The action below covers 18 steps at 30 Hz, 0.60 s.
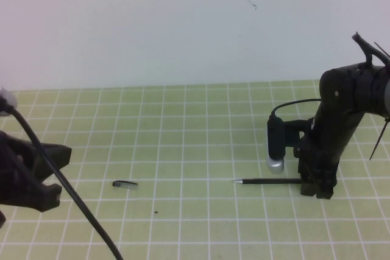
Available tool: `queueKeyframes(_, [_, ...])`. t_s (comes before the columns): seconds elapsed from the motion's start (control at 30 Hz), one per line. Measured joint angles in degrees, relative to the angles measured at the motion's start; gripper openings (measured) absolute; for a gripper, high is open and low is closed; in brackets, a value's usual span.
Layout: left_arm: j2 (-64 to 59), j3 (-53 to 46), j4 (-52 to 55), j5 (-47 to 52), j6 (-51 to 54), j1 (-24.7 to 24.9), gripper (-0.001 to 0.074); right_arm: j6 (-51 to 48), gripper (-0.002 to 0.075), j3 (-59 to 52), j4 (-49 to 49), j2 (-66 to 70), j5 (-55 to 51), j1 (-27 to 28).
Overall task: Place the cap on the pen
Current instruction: Put the cap on the pen
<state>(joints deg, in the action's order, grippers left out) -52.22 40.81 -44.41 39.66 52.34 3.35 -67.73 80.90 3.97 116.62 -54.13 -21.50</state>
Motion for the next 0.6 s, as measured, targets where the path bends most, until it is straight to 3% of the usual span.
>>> queueKeyframes(0.27, [0.0,-0.1,-0.2,-1.0,0.0,0.0,0.0001,0.1,0.0300,0.0,0.1,0.0,-0.2,0.0])
queueKeyframes(0.6, [0.0,-3.5,-0.8,-2.0,0.0,0.0,0.0001,1.6,0.0285,0.0,1.2,0.0,0.3,0.0])
